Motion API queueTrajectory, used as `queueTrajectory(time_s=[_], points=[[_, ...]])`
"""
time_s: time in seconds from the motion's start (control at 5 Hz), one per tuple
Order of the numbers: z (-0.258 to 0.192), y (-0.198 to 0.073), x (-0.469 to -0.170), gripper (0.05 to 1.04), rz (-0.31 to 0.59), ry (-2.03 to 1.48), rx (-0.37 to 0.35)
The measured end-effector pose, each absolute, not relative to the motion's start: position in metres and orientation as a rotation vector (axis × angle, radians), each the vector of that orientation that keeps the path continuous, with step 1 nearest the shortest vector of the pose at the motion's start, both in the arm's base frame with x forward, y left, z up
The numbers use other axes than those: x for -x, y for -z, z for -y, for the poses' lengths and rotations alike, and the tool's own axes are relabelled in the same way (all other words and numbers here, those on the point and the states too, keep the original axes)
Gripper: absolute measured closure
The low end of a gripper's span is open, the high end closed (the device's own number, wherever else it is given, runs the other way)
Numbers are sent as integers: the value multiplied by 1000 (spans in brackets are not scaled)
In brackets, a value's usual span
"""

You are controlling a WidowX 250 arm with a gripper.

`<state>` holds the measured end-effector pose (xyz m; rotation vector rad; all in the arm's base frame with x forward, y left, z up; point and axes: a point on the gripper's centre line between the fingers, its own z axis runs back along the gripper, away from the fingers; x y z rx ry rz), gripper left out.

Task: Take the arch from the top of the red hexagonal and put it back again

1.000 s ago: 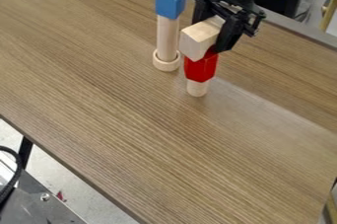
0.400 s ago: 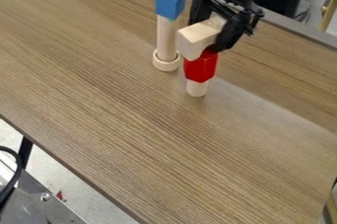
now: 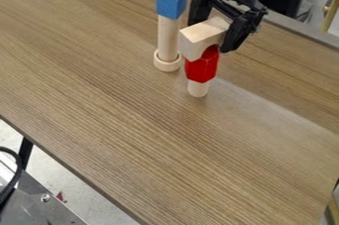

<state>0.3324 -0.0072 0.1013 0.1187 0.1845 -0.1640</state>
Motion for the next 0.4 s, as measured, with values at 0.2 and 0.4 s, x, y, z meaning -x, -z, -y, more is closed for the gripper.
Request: queueTrajectory(time_s=[0.2,0.4], points=[[8,-111,-335,84,-132,154,-119],[5,-153,-329,84,1,139,-160]])
